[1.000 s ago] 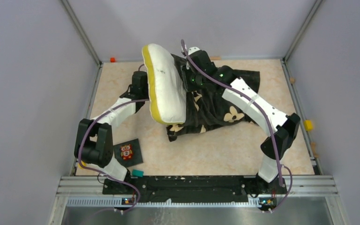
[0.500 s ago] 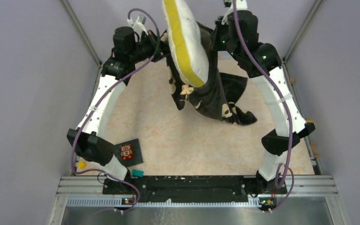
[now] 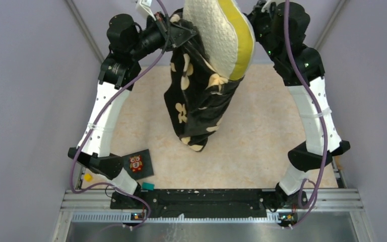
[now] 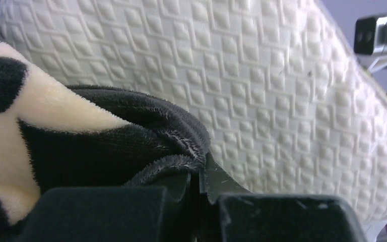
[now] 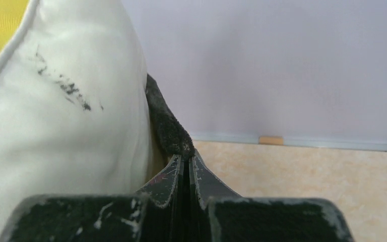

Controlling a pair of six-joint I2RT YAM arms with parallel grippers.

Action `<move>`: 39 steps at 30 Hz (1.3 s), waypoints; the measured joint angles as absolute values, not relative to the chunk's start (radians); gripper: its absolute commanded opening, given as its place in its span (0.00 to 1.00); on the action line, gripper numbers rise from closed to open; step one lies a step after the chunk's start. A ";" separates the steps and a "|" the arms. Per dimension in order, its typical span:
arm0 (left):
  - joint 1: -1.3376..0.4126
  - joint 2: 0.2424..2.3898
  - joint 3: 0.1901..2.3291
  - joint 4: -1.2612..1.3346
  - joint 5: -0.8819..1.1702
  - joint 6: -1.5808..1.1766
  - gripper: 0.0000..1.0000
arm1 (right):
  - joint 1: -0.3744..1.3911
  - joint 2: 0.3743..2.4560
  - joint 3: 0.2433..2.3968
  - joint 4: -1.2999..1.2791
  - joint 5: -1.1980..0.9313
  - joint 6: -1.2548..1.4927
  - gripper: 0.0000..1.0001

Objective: Put the pillow into the pillowcase

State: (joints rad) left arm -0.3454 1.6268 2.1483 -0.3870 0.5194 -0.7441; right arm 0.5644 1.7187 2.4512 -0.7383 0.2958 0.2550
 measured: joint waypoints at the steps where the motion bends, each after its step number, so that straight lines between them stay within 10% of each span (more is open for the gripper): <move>1: -0.359 1.618 2.123 -0.377 0.524 -0.739 0.00 | 0.557 1.715 2.459 -0.739 0.297 0.253 0.00; 13: -0.389 1.609 2.141 -0.278 0.379 -0.837 0.00 | 0.603 1.550 2.209 -0.625 0.303 0.246 0.00; 22: -0.583 1.668 2.196 -0.259 0.430 -0.774 0.00 | 0.405 1.638 2.532 -0.680 0.278 0.270 0.00; 31: -0.429 1.661 2.299 -0.261 0.376 -0.821 0.00 | 0.550 1.523 2.159 -0.566 0.253 0.272 0.00; 39: -0.556 1.709 2.334 -0.248 0.443 -0.820 0.00 | 0.339 1.668 2.529 -0.710 0.173 0.305 0.00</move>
